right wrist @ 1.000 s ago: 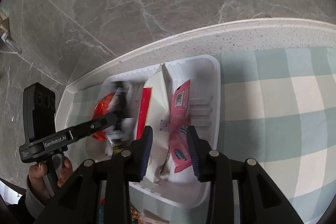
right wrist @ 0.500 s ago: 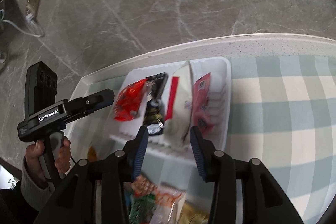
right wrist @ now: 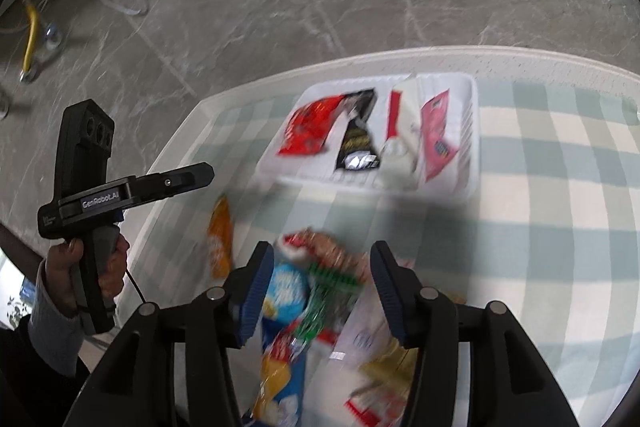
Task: Organize snacks
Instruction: 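Move both grippers back over the remaining snacks, then grasp the orange candy bar with the left gripper while the right grasps the blue panda bag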
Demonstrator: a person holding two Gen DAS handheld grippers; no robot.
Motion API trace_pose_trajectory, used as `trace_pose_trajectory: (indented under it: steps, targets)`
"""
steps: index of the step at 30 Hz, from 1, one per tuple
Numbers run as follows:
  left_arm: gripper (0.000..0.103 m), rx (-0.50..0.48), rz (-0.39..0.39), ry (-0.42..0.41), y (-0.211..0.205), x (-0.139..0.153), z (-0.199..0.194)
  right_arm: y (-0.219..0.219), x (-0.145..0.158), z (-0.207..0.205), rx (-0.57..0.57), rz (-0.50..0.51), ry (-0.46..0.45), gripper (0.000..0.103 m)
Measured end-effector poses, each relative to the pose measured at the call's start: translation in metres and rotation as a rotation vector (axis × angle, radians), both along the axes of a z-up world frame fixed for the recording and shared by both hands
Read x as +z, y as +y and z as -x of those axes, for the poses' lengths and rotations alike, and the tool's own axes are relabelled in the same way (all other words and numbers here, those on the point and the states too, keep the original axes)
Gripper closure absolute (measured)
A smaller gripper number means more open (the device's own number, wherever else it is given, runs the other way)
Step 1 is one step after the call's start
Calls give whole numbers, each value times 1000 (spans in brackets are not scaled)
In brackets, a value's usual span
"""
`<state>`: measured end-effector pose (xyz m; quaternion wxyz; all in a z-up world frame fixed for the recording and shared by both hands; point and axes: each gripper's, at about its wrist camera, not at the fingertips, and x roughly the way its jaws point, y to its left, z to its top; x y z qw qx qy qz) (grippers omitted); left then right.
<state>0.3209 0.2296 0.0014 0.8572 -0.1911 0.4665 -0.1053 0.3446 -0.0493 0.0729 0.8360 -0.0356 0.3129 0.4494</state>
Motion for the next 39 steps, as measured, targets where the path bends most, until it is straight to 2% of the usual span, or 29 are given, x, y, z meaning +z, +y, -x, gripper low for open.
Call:
trace_pose_trajectory:
  steps: [2, 7, 14, 23, 28, 32, 39]
  targets:
    - [48, 22, -50, 21, 9, -8, 20, 1, -8, 12, 8, 15, -3, 48]
    - [48, 68, -112, 86, 34, -29, 56, 5, -23, 37, 28, 60, -39, 44]
    - [47, 133, -95, 155, 56, -58, 84, 17, -34, 58, 48, 117, -75, 41]
    - [47, 130, -76, 157, 53, -66, 53, 34, -38, 63, 45, 168, -116, 41]
    - [47, 114, -71, 168, 50, -74, 34, 47, -39, 64, 56, 218, -170, 39]
    - [47, 96, -74, 182, 49, -82, 26, 66, -41, 74, 108, 330, -313, 39]
    - [47, 83, -73, 199, 47, -93, 19, 106, -66, 104, 267, 660, -696, 39]
